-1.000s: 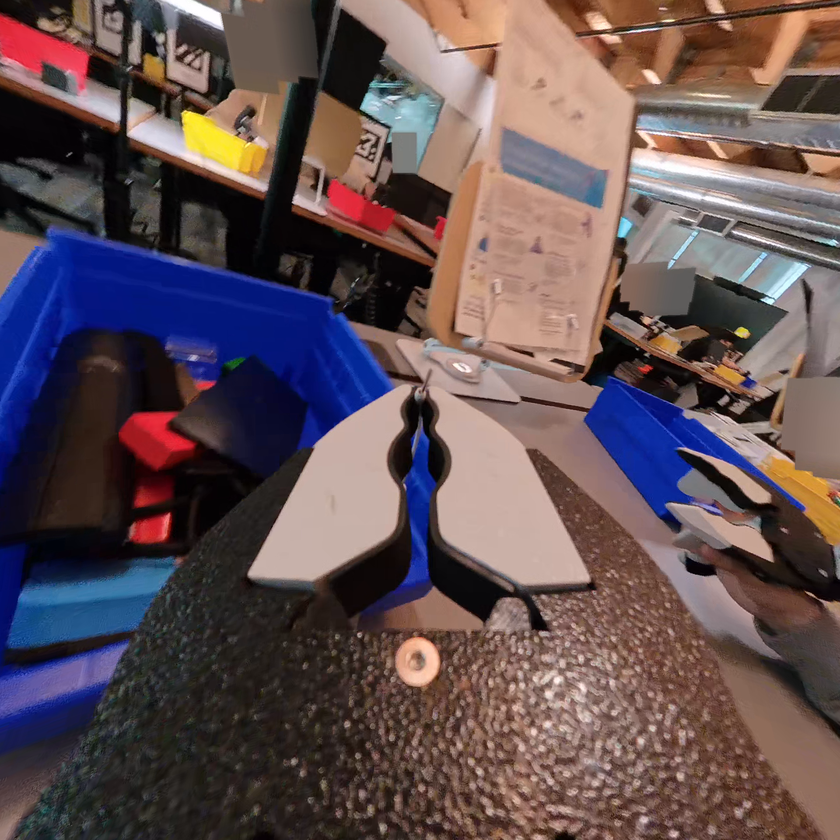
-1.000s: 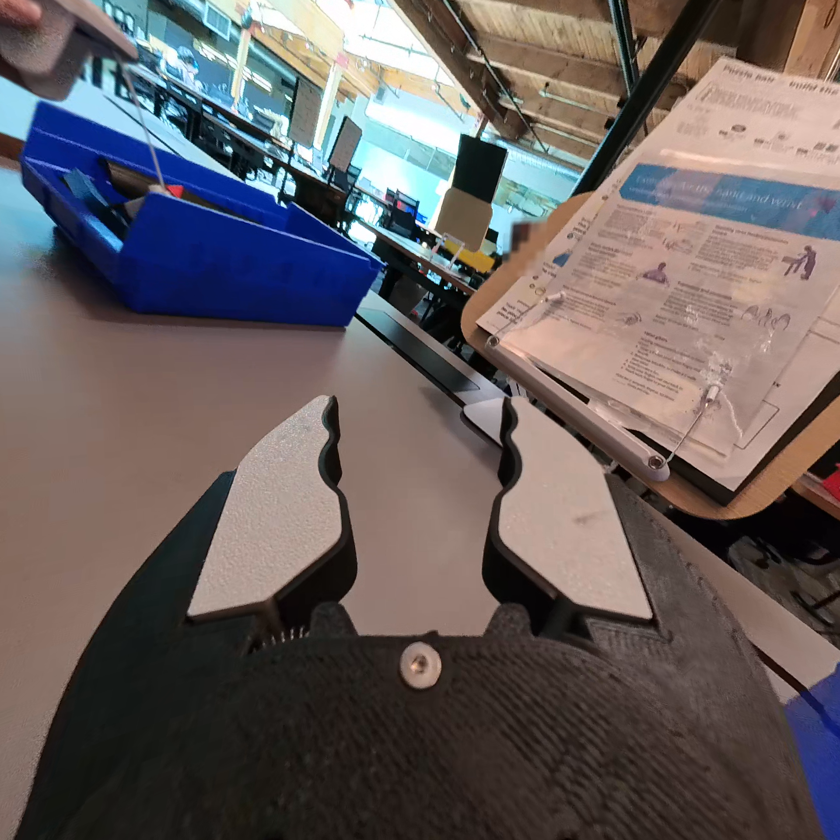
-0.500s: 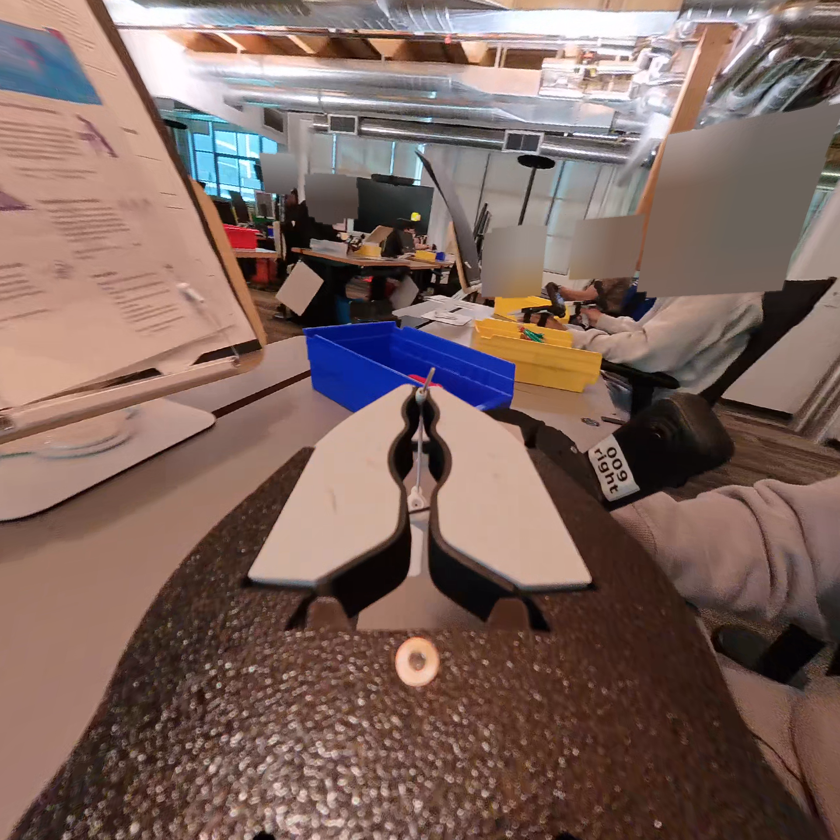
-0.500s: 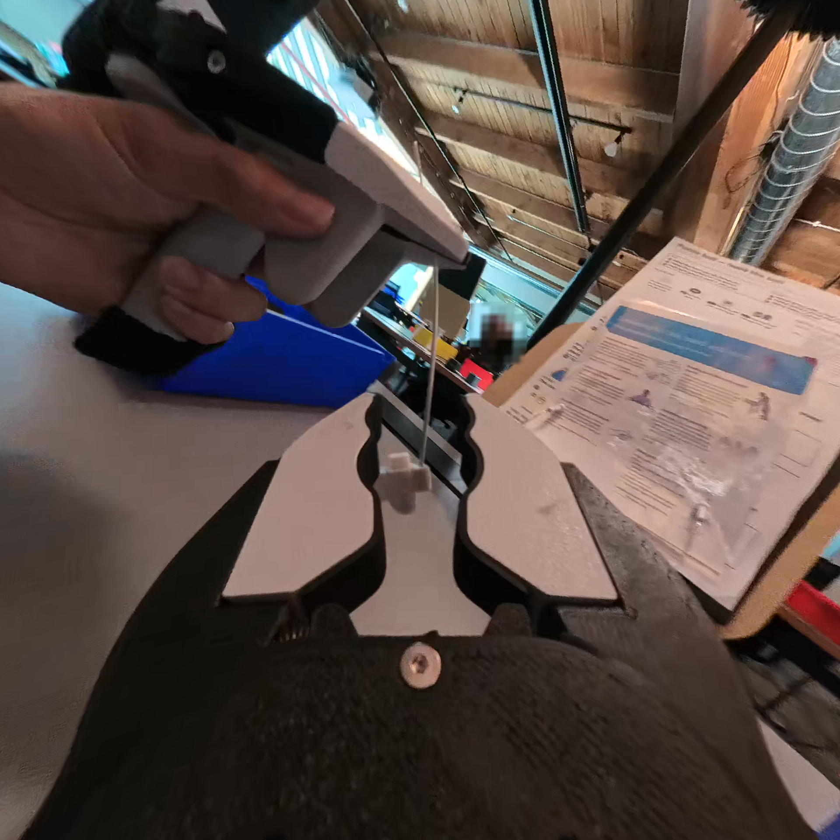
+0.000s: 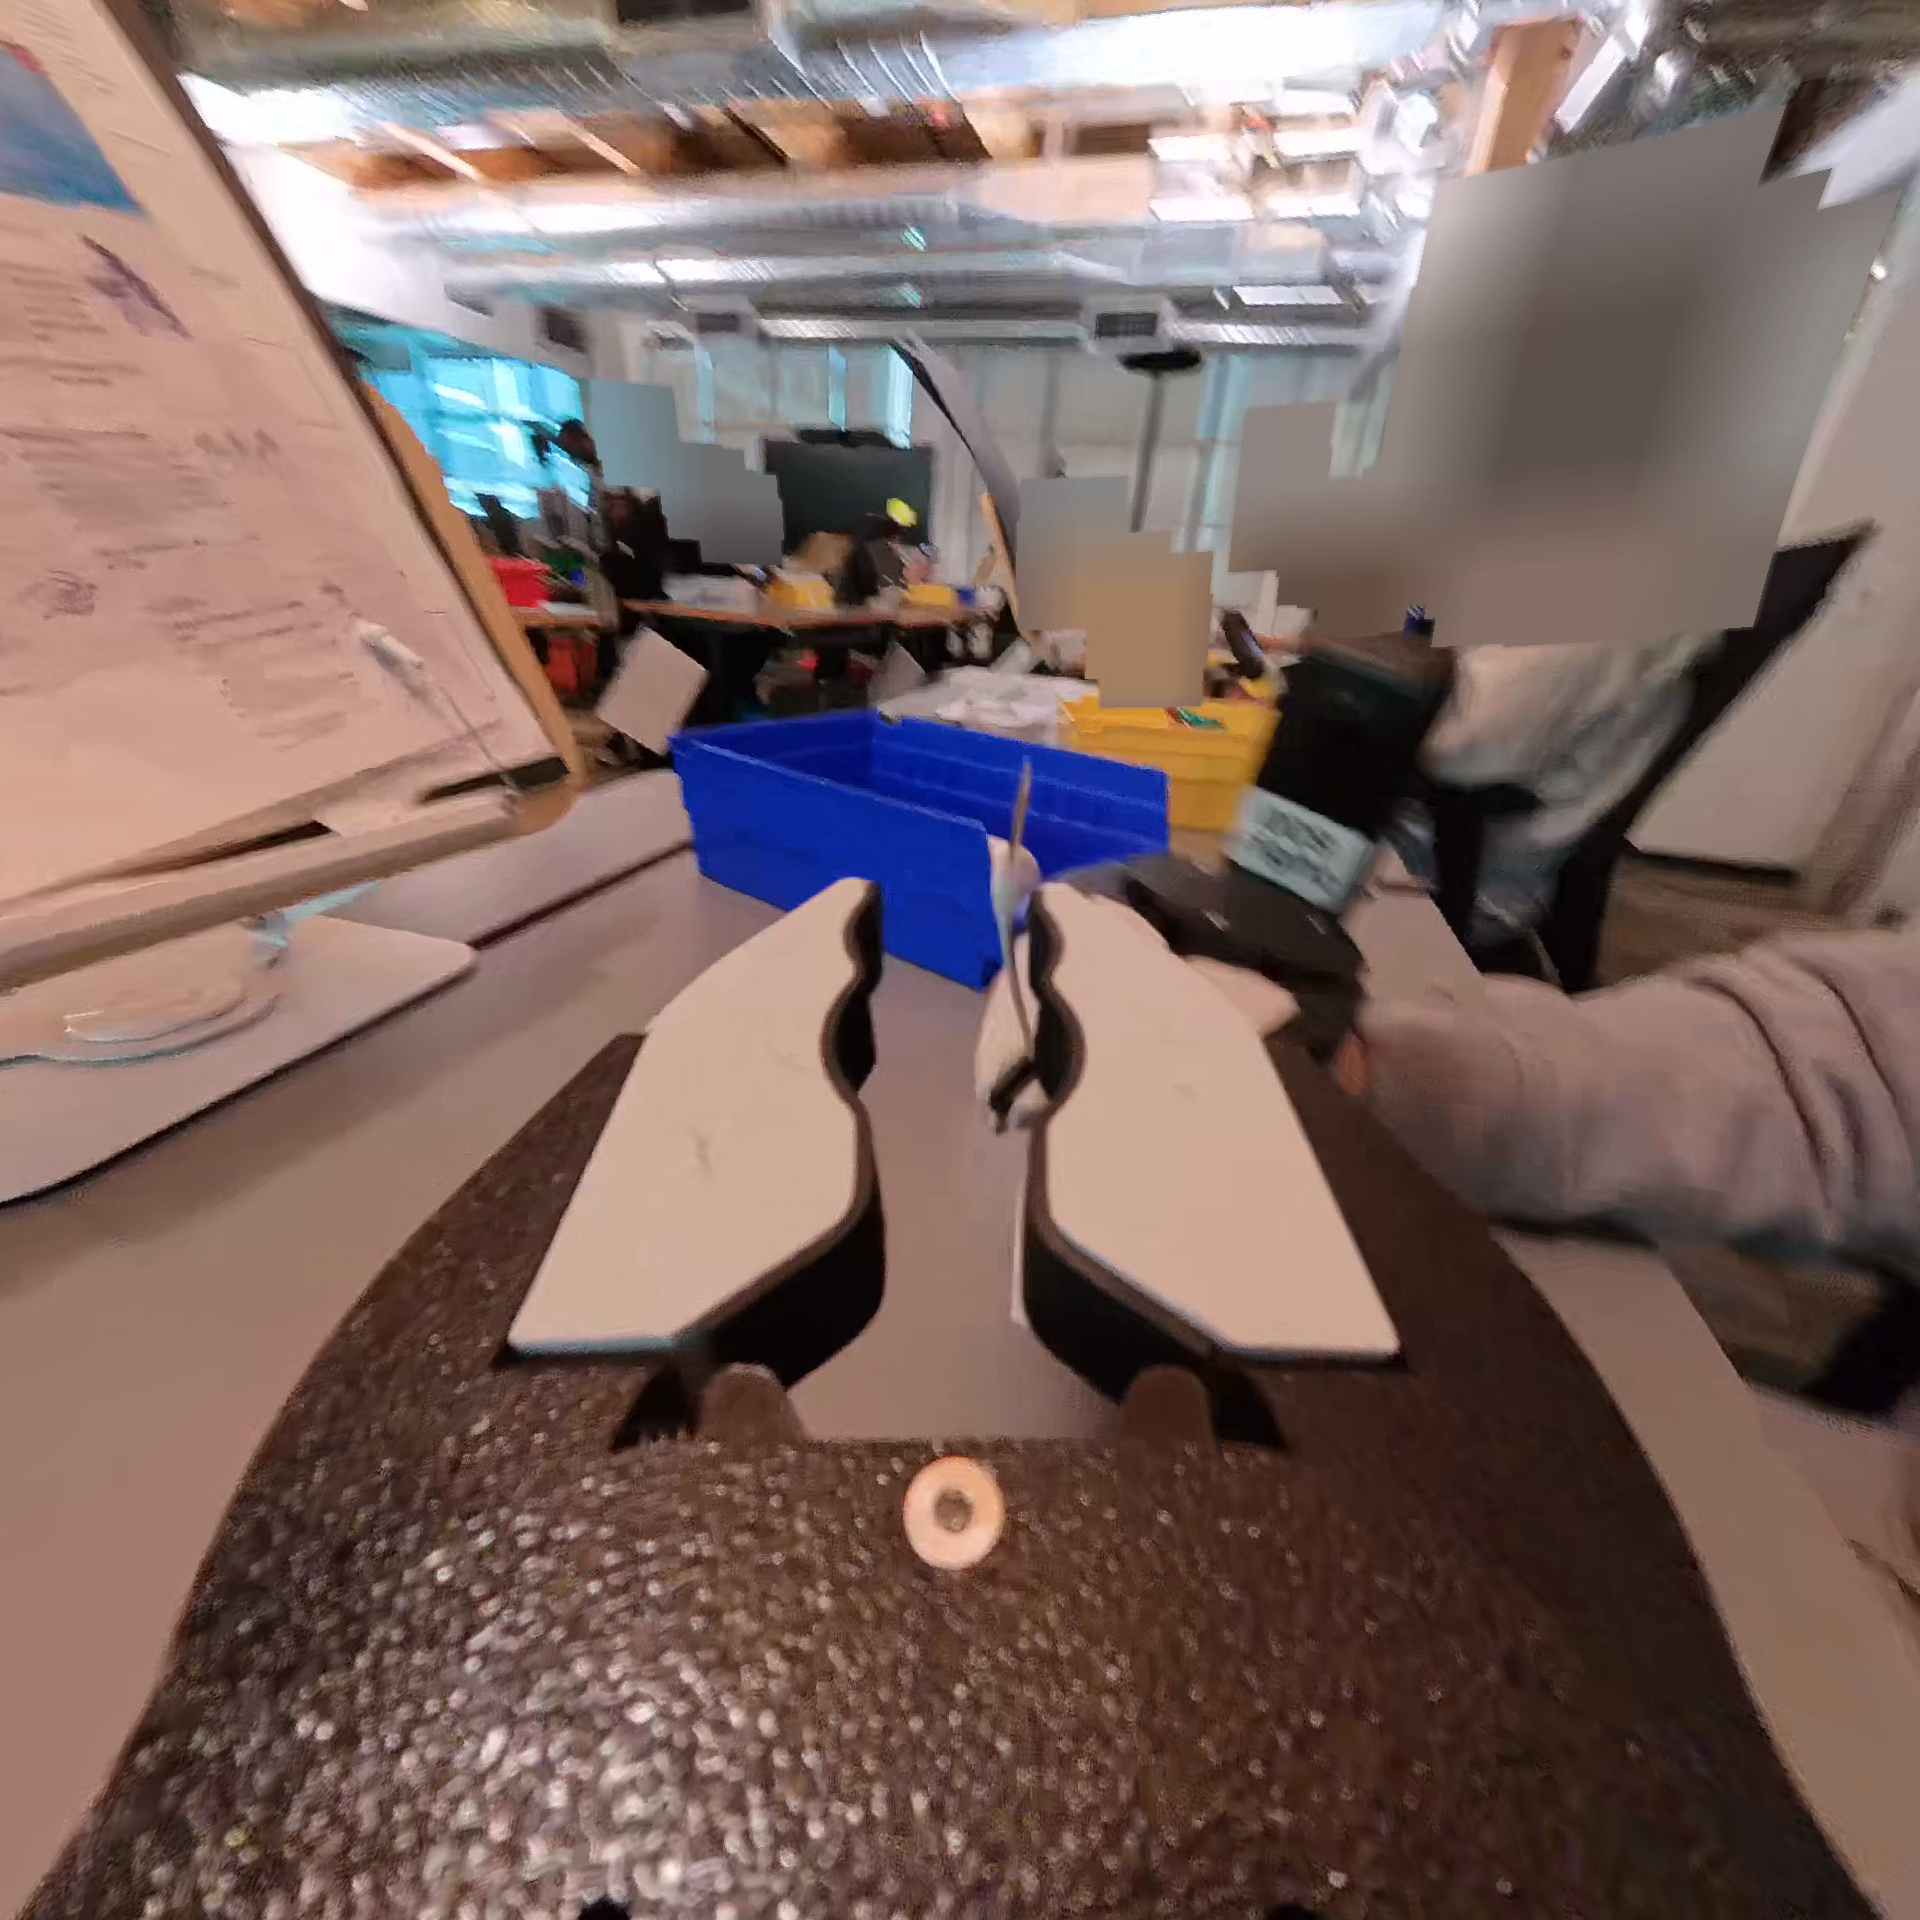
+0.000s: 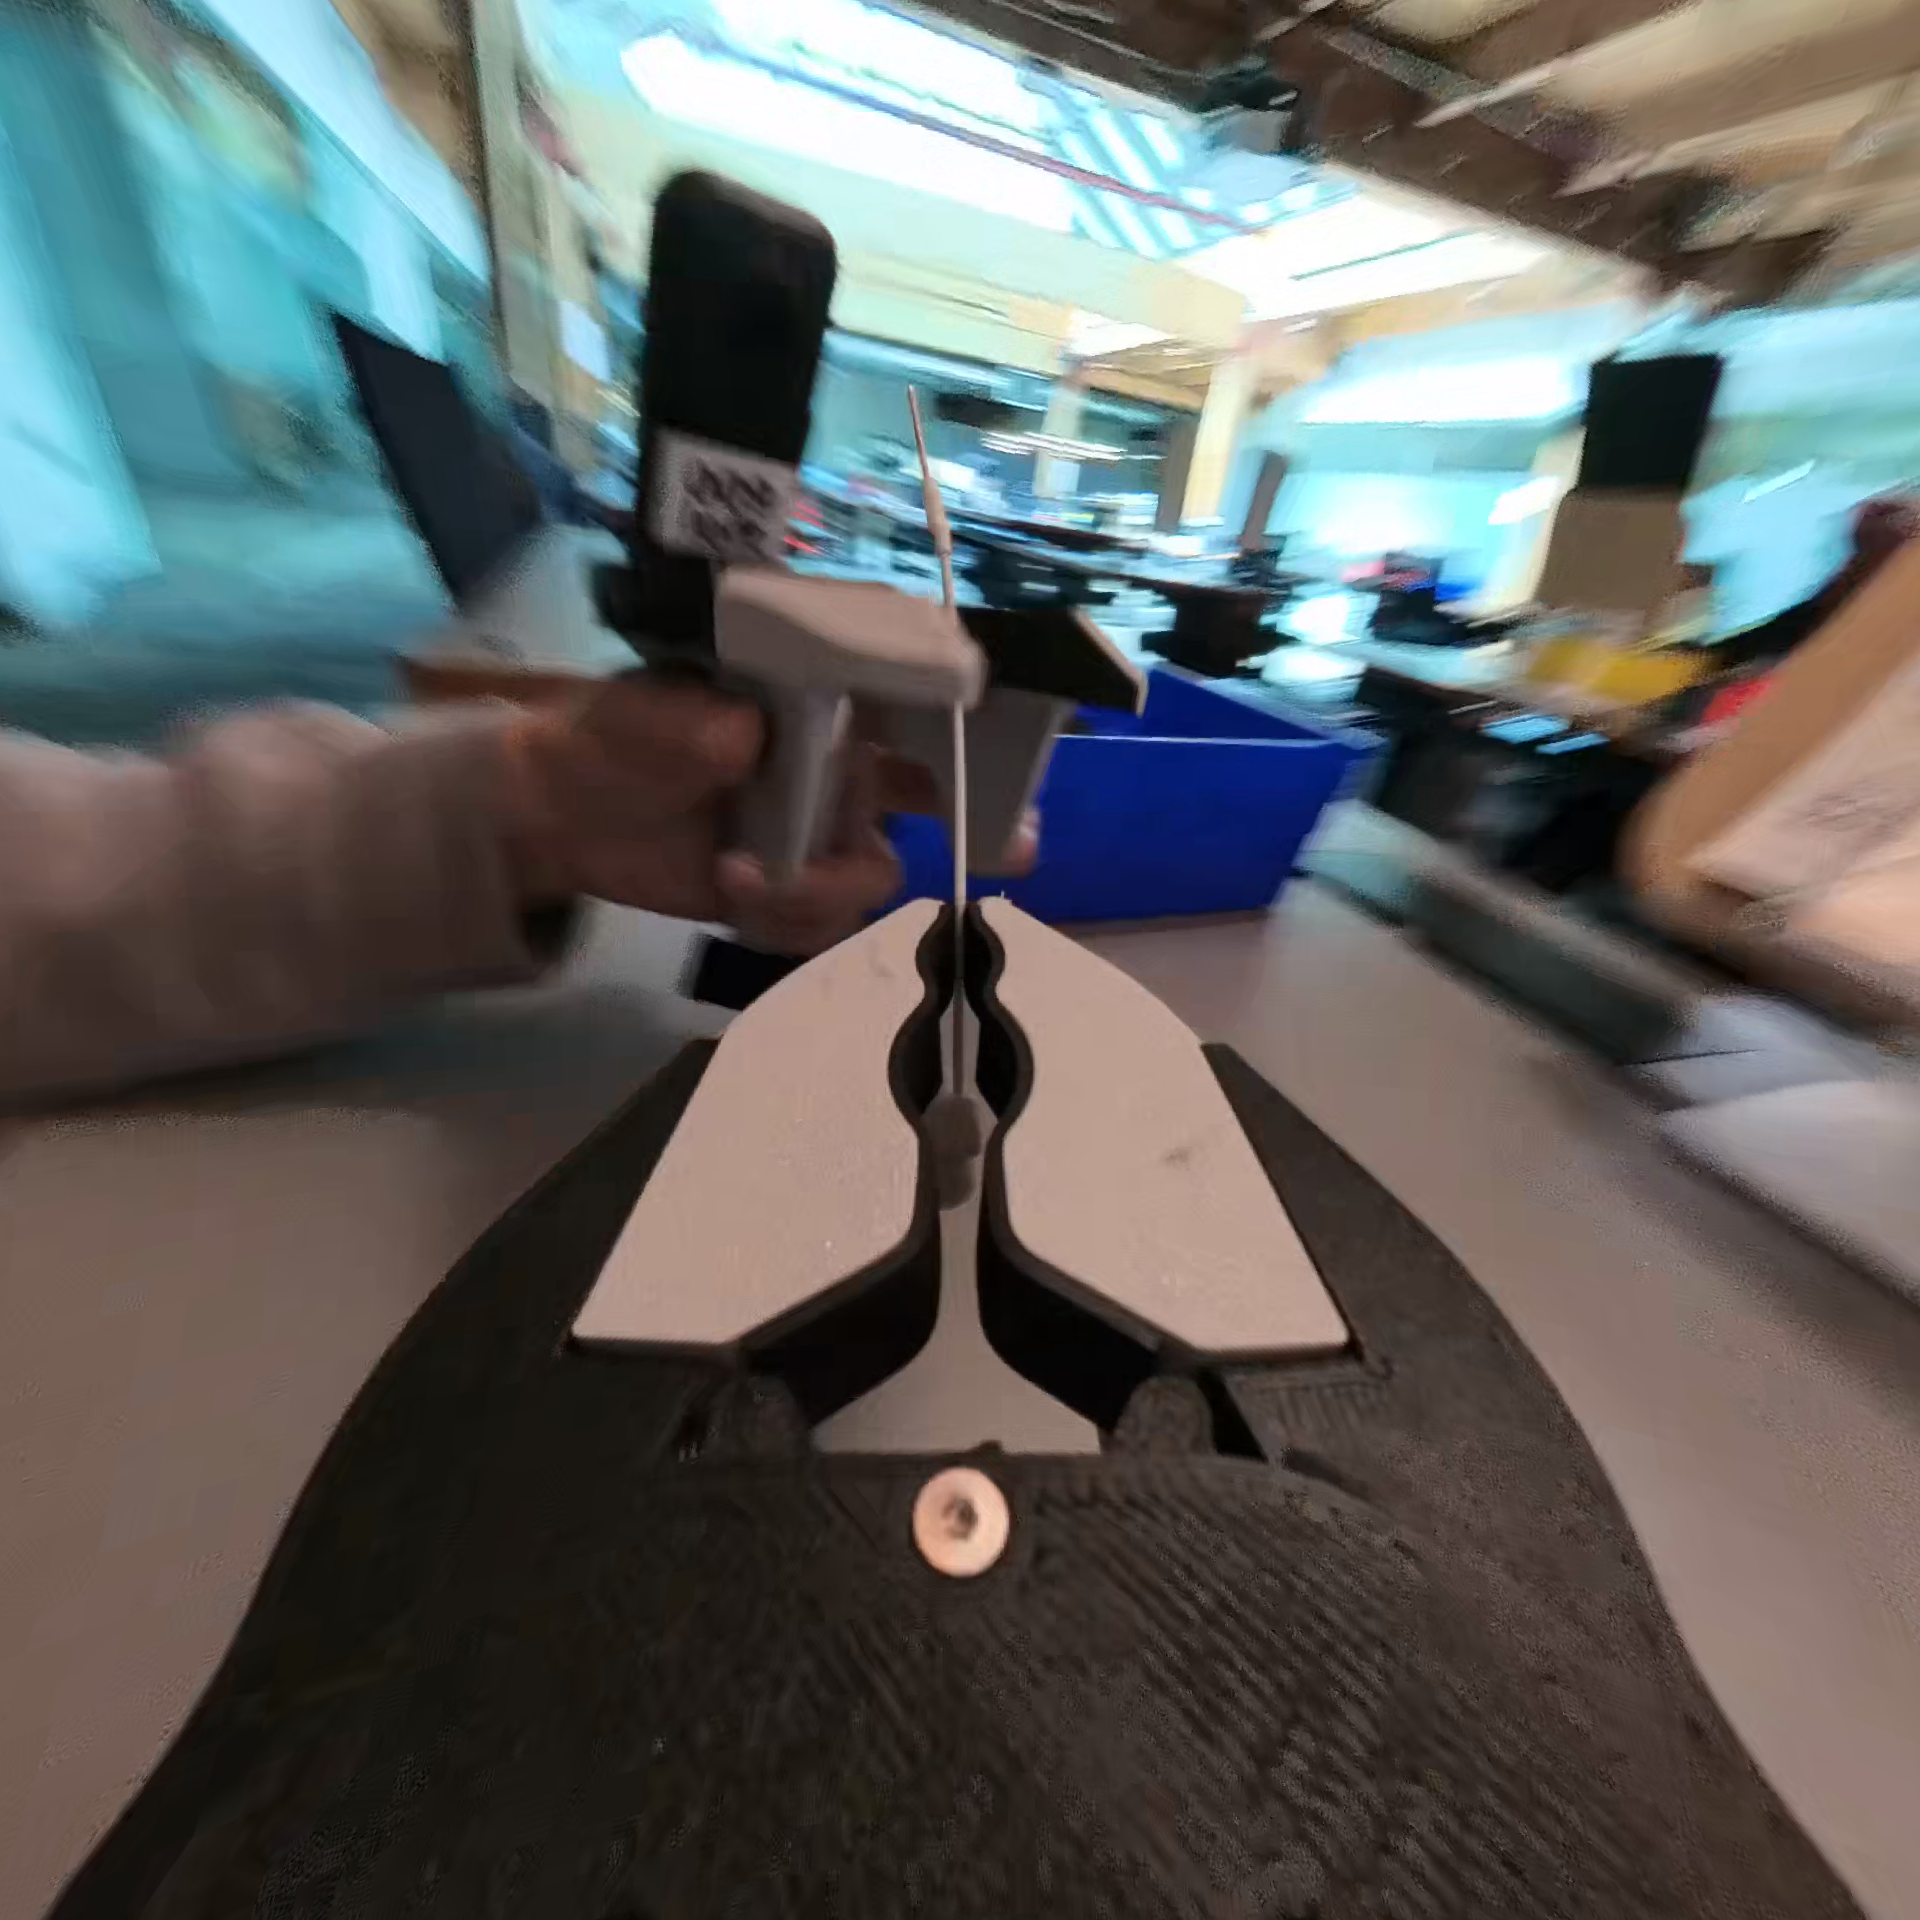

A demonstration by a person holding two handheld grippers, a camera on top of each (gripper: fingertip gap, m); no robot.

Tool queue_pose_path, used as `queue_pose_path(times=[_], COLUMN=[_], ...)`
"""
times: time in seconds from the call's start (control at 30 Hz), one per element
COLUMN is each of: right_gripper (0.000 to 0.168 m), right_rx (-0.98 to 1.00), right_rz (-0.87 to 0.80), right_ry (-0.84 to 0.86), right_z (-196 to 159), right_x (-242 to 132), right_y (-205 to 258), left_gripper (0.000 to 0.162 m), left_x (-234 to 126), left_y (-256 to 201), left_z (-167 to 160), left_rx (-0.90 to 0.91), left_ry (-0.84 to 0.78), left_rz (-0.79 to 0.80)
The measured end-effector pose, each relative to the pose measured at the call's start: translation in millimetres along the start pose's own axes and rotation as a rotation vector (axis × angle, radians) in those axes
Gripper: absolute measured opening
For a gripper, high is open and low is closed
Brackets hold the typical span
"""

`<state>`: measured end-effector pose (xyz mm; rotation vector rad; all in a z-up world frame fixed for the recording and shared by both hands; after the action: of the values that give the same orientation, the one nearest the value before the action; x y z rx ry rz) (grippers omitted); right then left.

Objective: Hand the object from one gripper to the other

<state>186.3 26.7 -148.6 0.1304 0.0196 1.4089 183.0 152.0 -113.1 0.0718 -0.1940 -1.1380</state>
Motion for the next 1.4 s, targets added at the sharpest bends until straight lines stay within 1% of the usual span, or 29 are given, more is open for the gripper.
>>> queue_pose_path(times=[0.07, 0.1, 0.13, 0.17, 0.23, 0.3, 0.37, 0.43, 0.47, 0.5, 0.57, 0.6, 0.7, 0.77, 0.8, 0.87, 0.93, 1.03, 1.07, 1.13, 1.3, 1.33, 1.37, 1.4], right_gripper=[0.001, 0.001, 0.001, 0.001, 0.001, 0.001, 0.001, 0.001, 0.001, 0.001, 0.001, 0.001, 0.001, 0.003, 0.011, 0.047, 0.054, 0.052, 0.050, 0.041, 0.024, 0.020, 0.013, 0.012], right_rx=[0.282, 0.390, 0.478, 0.532, 0.578, 0.646, 0.722, 0.767, 0.771, 0.761, 0.735, 0.740, 0.753, 0.711, 0.649, 0.499, 0.319, 0.132, 0.107, 0.075, 0.038, 0.035, 0.028, 0.022], right_rz=[0.198, 0.272, 0.350, 0.397, 0.458, 0.513, 0.558, 0.567, 0.573, 0.574, 0.556, 0.554, 0.534, 0.425, 0.347, 0.189, 0.073, -0.065, -0.070, -0.066, -0.037, -0.034, -0.029, -0.013], right_ry=[-0.024, -0.060, -0.072, -0.064, -0.015, 0.020, 0.002, -0.018, 0.006, 0.033, 0.058, 0.058, 0.038, 0.006, -0.013, -0.024, -0.016, 0.004, 0.010, 0.004, 0.003, 0.008, 0.014, 0.028], right_z=[0.8, 1.9, 1.8, 0.5, -4.0, -6.1, -5.5, -5.7, -7.5, -9.3, -11.1, -11.0, -10.8, -12.1, -11.9, -8.4, -6.1, -6.6, -7.1, -7.1, -7.5, -7.7, -8.0, -8.6], right_x=[-2.7, -5.6, -8.4, -10.4, -13.3, -13.6, -12.5, -11.2, -10.8, -10.4, -9.1, -8.5, -8.7, -8.9, -9.8, -11.9, -14.8, -14.3, -13.1, -11.2, -9.7, -9.4, -9.2, -8.6], right_y=[-4.0, -7.2, -9.4, -11.6, -11.5, -9.0, -8.3, -9.6, -8.9, -7.5, -5.3, -5.2, -8.8, -15.5, -18.9, -23.5, -24.2, -24.6, -23.1, -19.8, -14.9, -14.4, -13.7, -12.4], left_gripper=[0.037, 0.043, 0.043, 0.039, 0.034, 0.030, 0.025, 0.014, 0.009, 0.006, 0.005, 0.001, 0.000, 0.000, 0.000, 0.000, 0.000, 0.000, 0.000, 0.000, 0.000, 0.000, 0.000, 0.000], left_x=[-0.5, -0.2, 0.3, 1.0, 1.8, 2.4, 3.5, 5.4, 6.2, 6.8, 6.9, 6.9, 6.8, 7.2, 6.9, 3.2, -3.1, -10.3, -11.2, -11.2, -5.3, -3.9, -2.6, -1.5], left_y=[-4.3, -5.7, -6.4, -6.4, -6.7, -8.8, -12.9, -14.9, -14.9, -14.3, -14.2, -14.5, -12.8, -9.9, -6.9, 1.3, 8.8, 12.0, 12.1, 11.2, 5.4, 4.3, 3.2, 2.2], left_z=[-9.8, -13.6, -15.6, -16.6, -17.0, -16.4, -15.6, -16.6, -16.8, -16.6, -15.1, -14.4, -13.2, -14.2, -13.7, -10.6, -6.1, 2.1, 4.0, 5.4, 3.9, 3.3, 2.7, 2.2], left_rx=[-0.038, -0.072, -0.103, -0.121, -0.134, -0.152, -0.138, -0.110, -0.104, -0.104, -0.115, -0.118, -0.095, -0.061, -0.048, -0.048, -0.050, -0.076, -0.089, -0.095, -0.092, -0.093, -0.094, -0.094], left_ry=[0.036, 0.031, 0.010, -0.019, -0.079, -0.108, -0.112, -0.094, -0.092, -0.099, -0.119, -0.121, -0.097, -0.067, -0.068, -0.090, -0.117, -0.183, -0.199, -0.214, -0.191, -0.187, -0.183, -0.181], left_rz=[-0.125, -0.178, -0.215, -0.233, -0.244, -0.274, -0.303, -0.296, -0.286, -0.273, -0.272, -0.280, -0.264, -0.213, -0.164, -0.062, 0.022, 0.038, 0.033, 0.023, -0.025, -0.034, -0.042, -0.050])
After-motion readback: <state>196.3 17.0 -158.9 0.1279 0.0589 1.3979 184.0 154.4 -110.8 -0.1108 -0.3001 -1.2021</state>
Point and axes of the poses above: each gripper's, where its closed fingertips meet, x out along the fingers, z out of its top, y = z × x across the jaws, the point moved 7 cm from there along -x, back along the fingers, and after that the axes turned 13 degrees about x, right-handed, at the moved point
